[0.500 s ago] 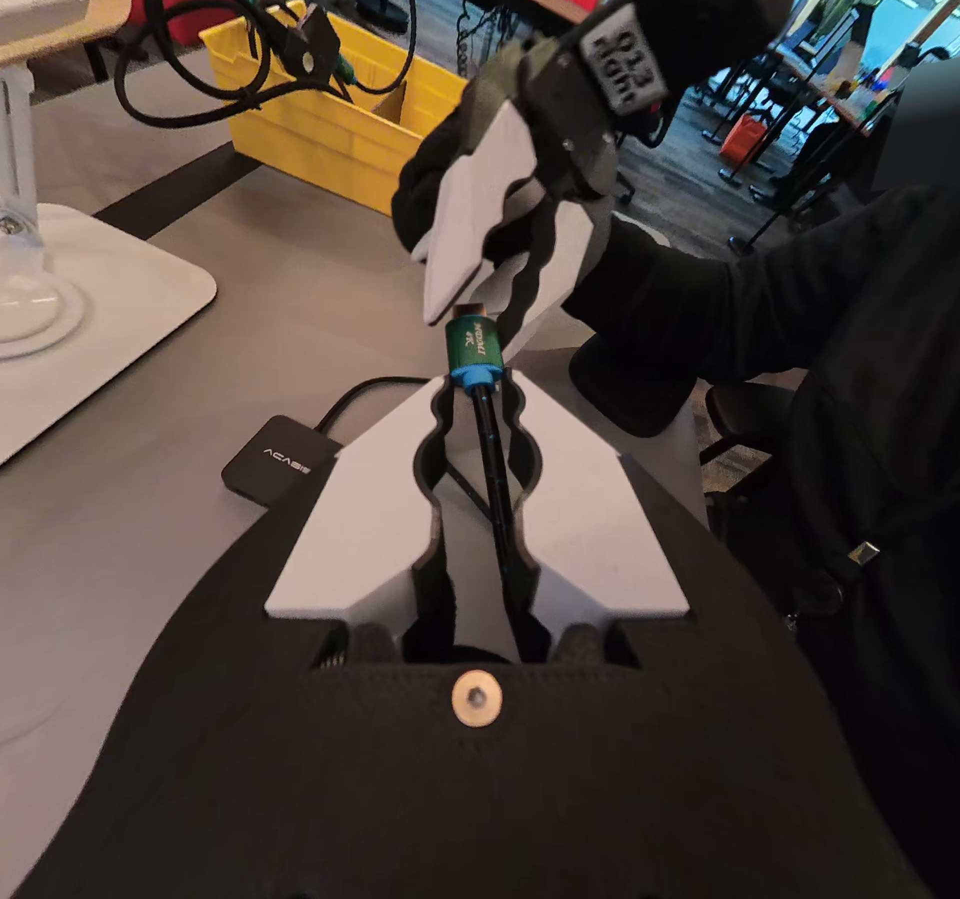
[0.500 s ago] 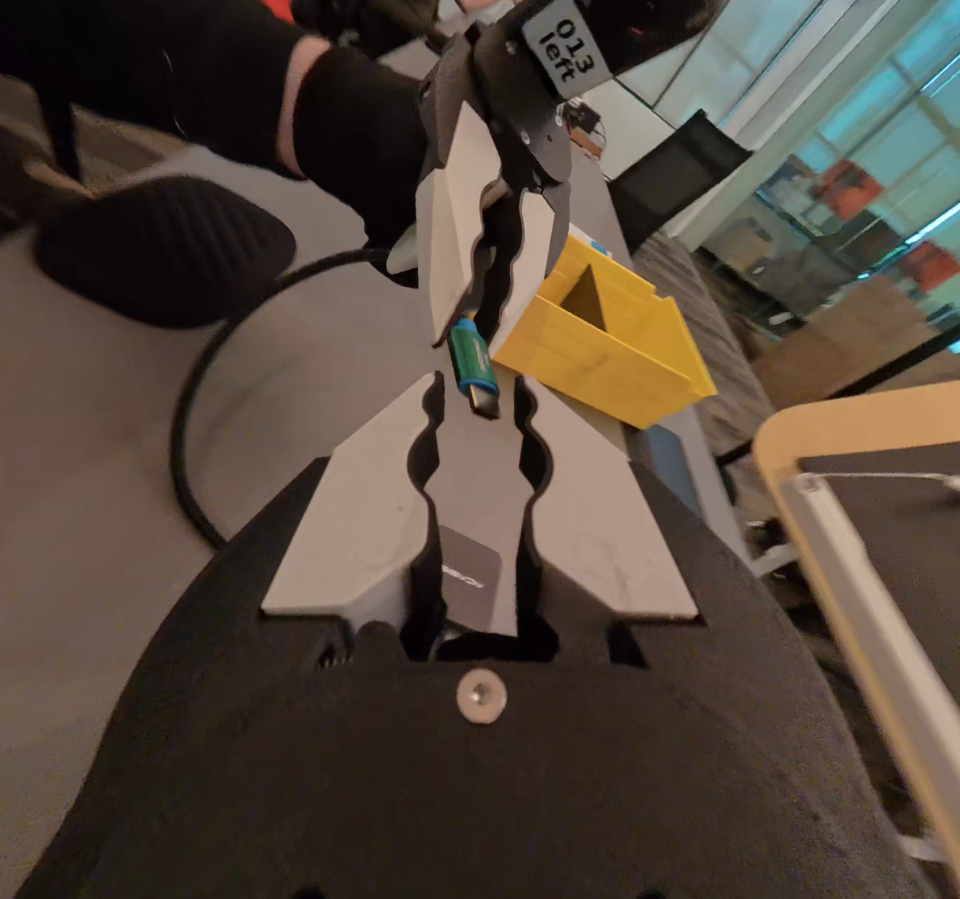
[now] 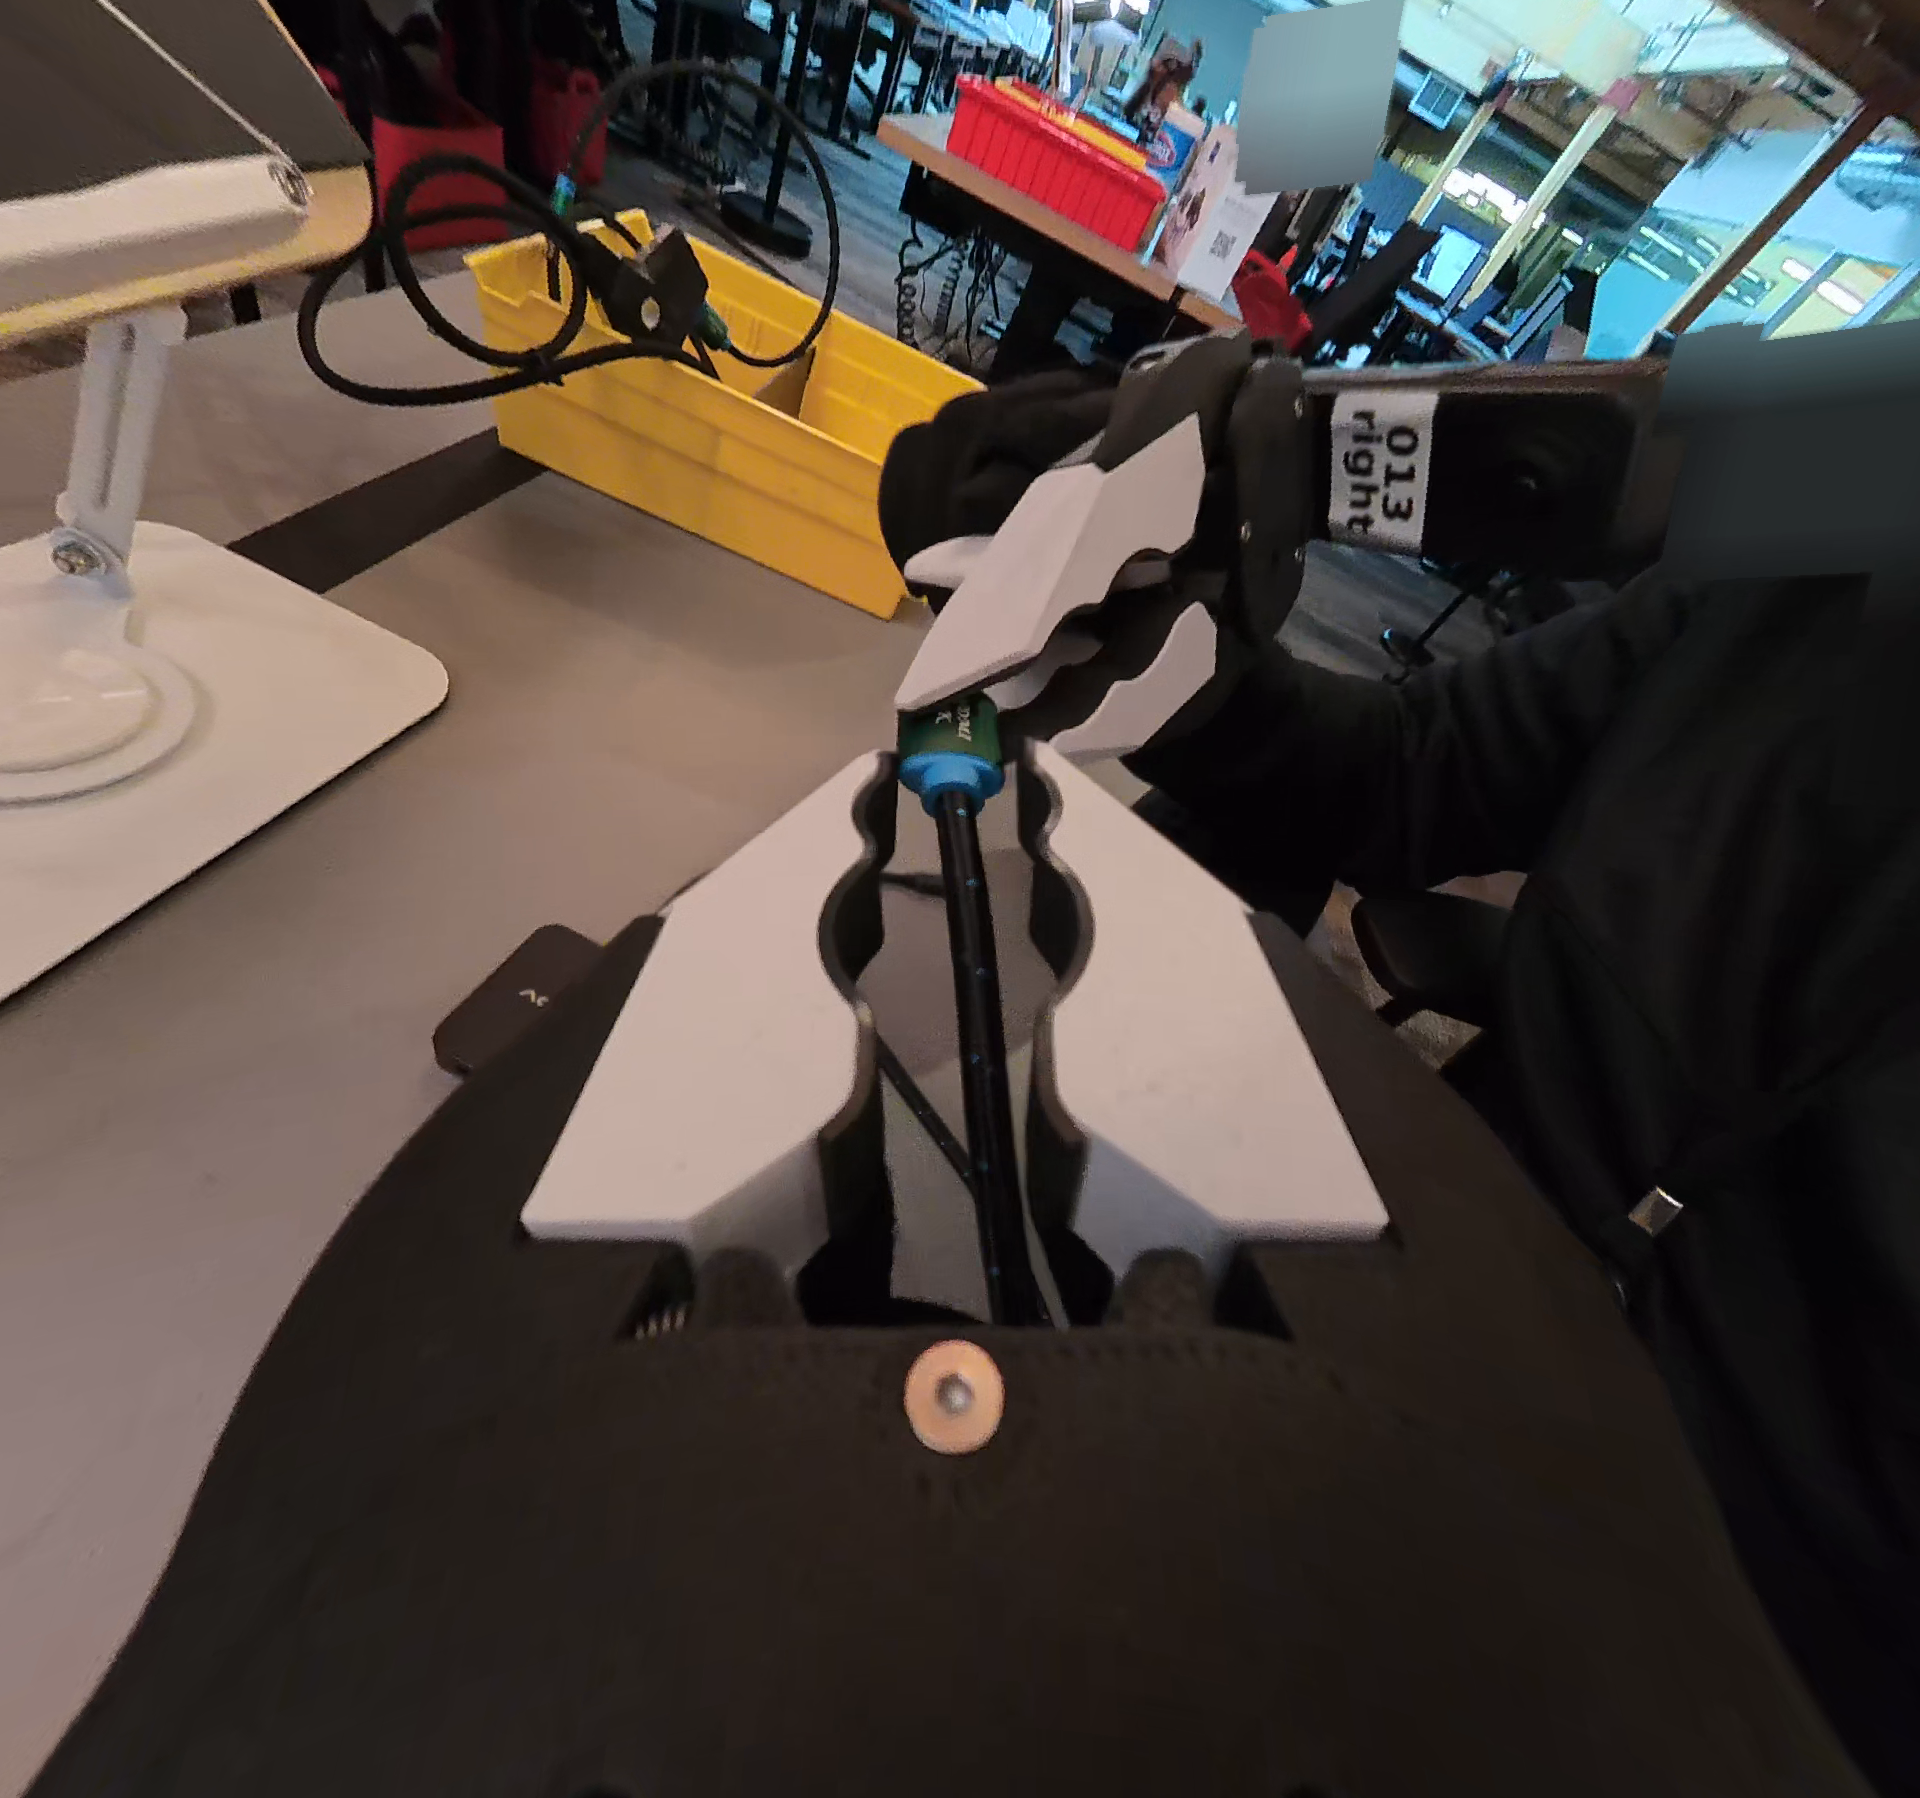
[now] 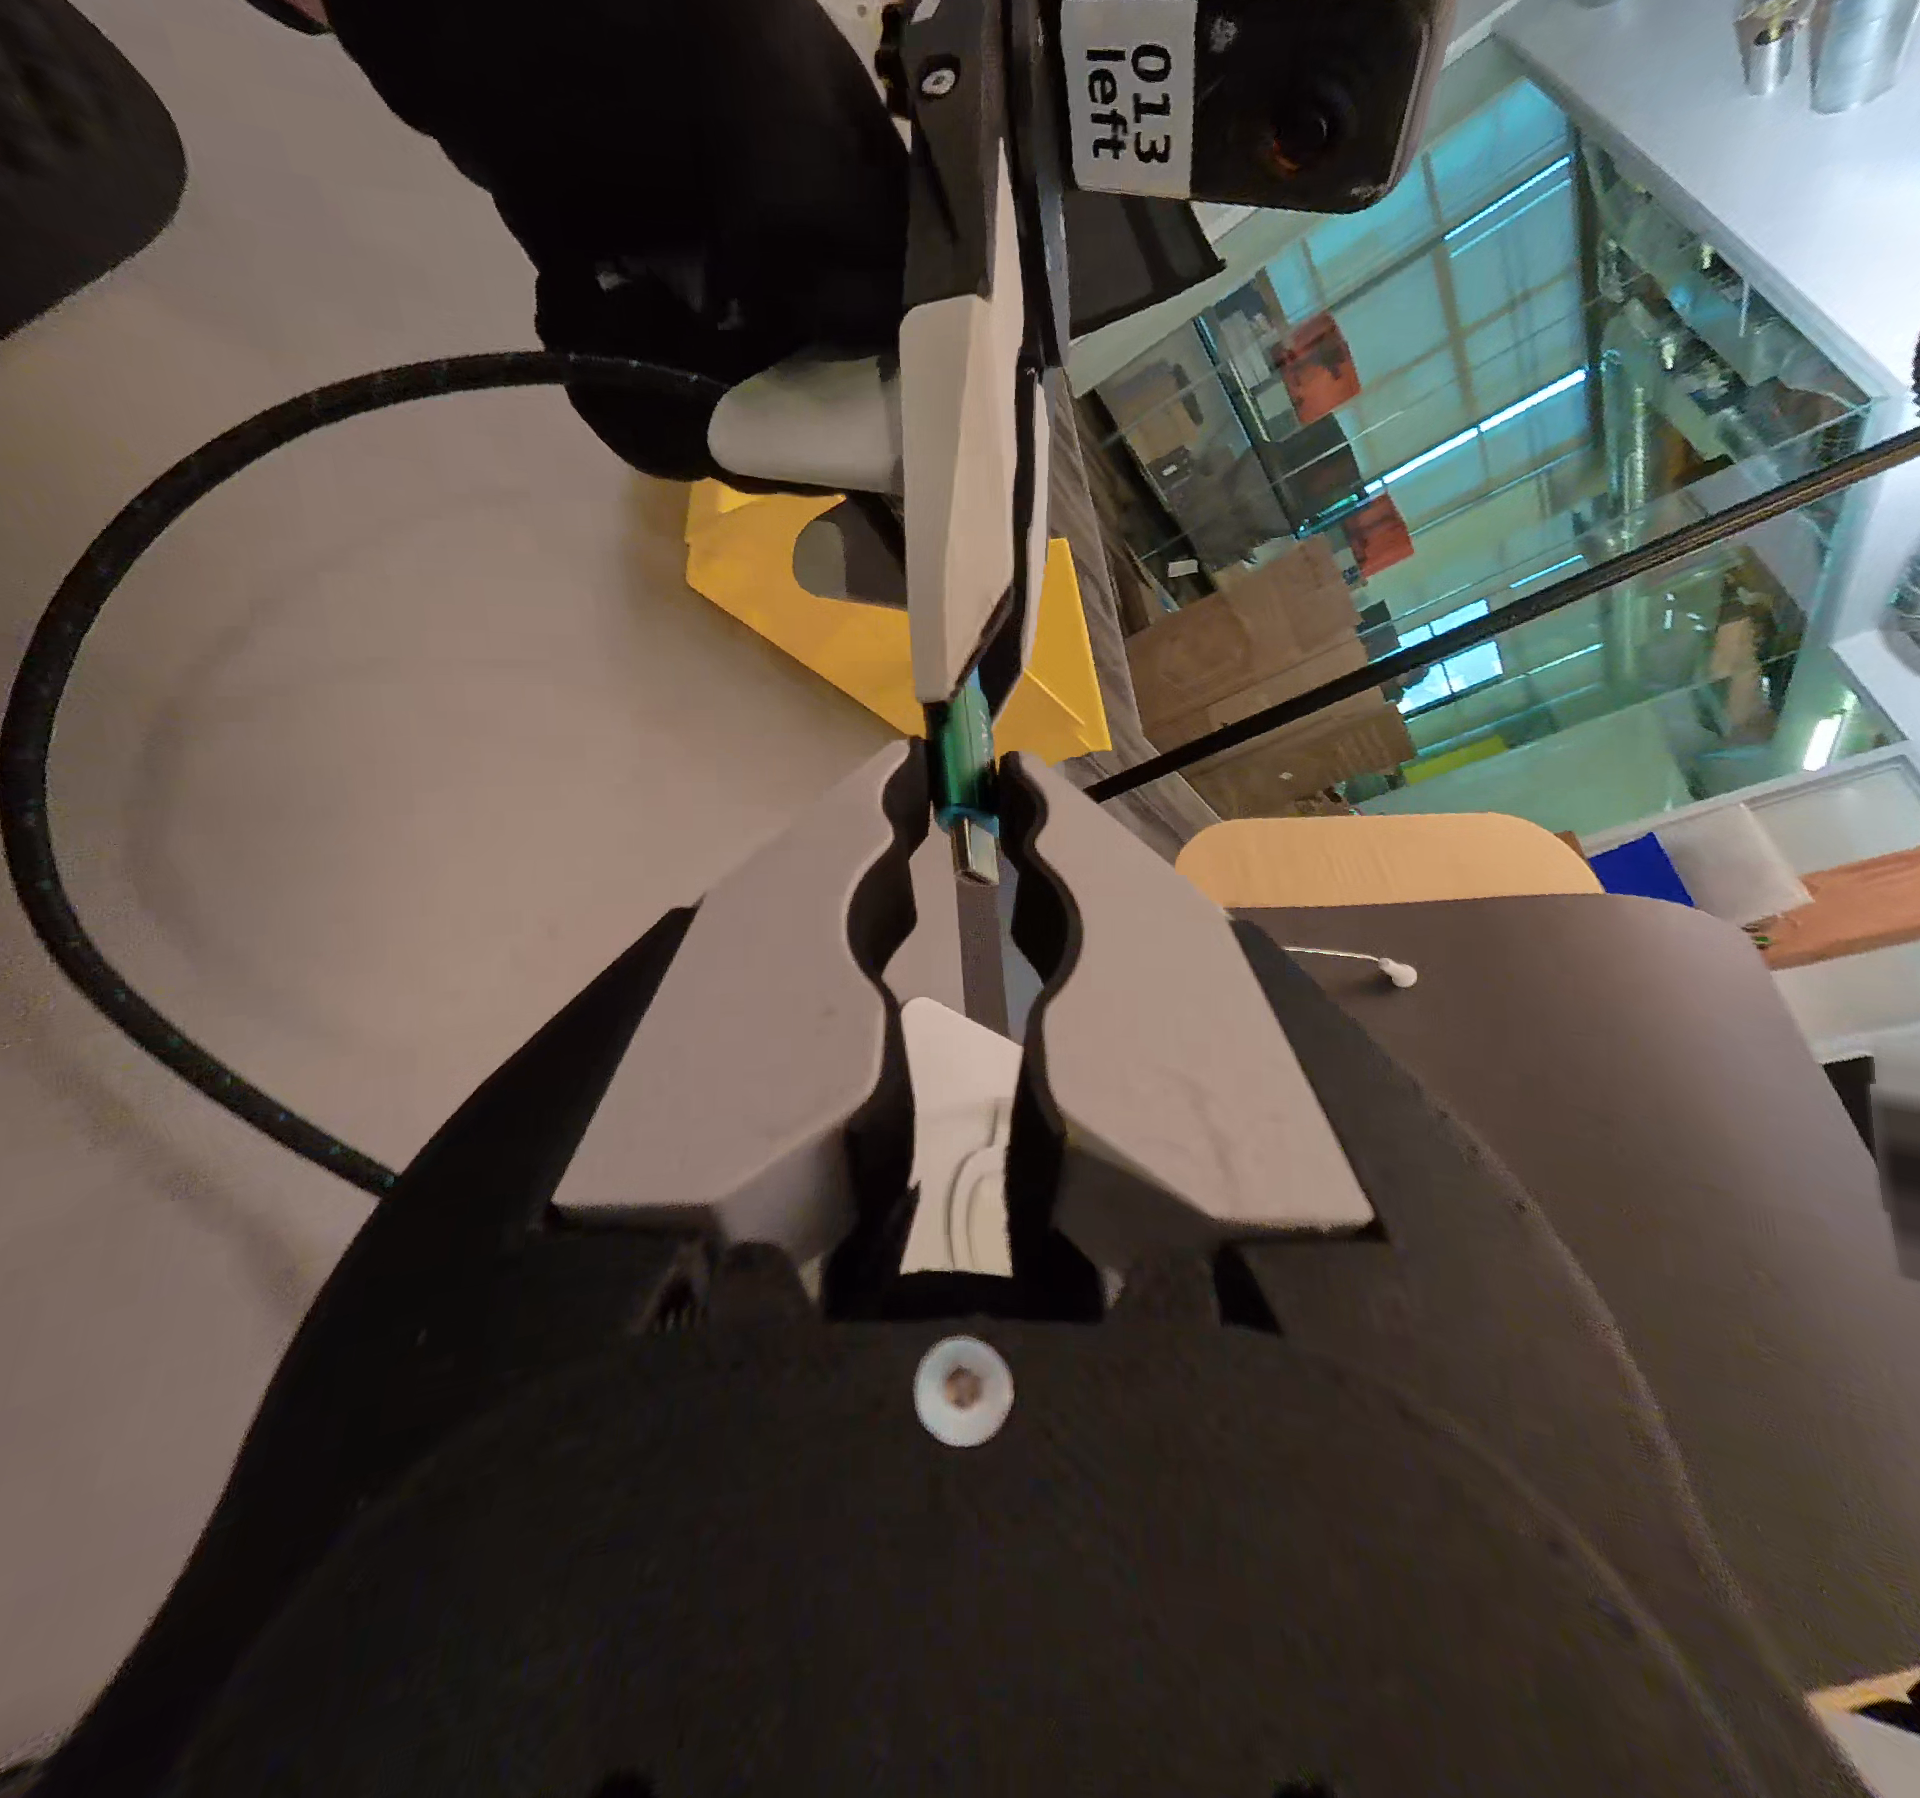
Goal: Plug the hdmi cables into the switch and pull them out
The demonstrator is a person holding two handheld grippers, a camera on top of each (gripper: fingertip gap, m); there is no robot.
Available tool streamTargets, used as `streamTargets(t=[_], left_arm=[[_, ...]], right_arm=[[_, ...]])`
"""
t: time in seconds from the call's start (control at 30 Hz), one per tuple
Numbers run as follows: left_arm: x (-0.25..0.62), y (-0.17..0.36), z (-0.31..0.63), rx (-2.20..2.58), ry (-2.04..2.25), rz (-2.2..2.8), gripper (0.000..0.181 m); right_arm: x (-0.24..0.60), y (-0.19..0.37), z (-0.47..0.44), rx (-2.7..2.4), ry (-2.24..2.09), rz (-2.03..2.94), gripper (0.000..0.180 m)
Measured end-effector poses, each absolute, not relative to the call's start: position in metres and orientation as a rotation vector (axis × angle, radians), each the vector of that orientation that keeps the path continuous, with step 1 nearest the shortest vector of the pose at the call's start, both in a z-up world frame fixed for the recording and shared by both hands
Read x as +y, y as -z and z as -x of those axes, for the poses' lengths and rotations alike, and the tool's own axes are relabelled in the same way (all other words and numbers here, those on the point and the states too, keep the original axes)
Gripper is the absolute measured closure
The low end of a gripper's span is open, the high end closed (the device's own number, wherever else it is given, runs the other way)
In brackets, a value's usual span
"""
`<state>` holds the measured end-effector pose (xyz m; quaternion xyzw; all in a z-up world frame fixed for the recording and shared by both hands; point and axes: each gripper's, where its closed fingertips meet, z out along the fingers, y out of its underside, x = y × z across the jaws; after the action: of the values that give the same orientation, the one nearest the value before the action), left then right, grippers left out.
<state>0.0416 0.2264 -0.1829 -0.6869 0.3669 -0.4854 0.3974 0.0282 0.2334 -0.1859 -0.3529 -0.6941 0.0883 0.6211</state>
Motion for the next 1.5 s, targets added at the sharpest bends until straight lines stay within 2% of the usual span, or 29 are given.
streamTargets(t=[0.33, 0.7, 1.0, 1.23, 1.33, 1.5], left_arm=[[0.235, 0.179, -0.038, 0.868, 1.223, 1.680, 0.154], [0.226, 0.173, -0.038, 0.871, 1.350, 1.575, 0.164], [0.231, 0.178, -0.037, 0.911, 1.171, 1.597, 0.166], [0.236, 0.187, -0.039, 0.869, 1.137, 1.684, 0.171], [0.238, 0.185, -0.038, 0.844, 1.138, 1.682, 0.173], [0.236, 0.186, -0.039, 0.847, 1.133, 1.699, 0.173]], right_arm=[[0.240, 0.174, -0.024, -1.464, -0.215, 0.864, 0.168], [0.233, 0.168, -0.020, -1.429, -0.318, 0.852, 0.168], [0.237, 0.175, -0.021, -1.446, -0.347, 0.867, 0.169], [0.247, 0.182, -0.022, -1.484, -0.179, 0.850, 0.168], [0.253, 0.185, -0.024, -1.491, -0.148, 0.863, 0.161], [0.255, 0.186, -0.028, -1.505, -0.092, 0.847, 0.170]])
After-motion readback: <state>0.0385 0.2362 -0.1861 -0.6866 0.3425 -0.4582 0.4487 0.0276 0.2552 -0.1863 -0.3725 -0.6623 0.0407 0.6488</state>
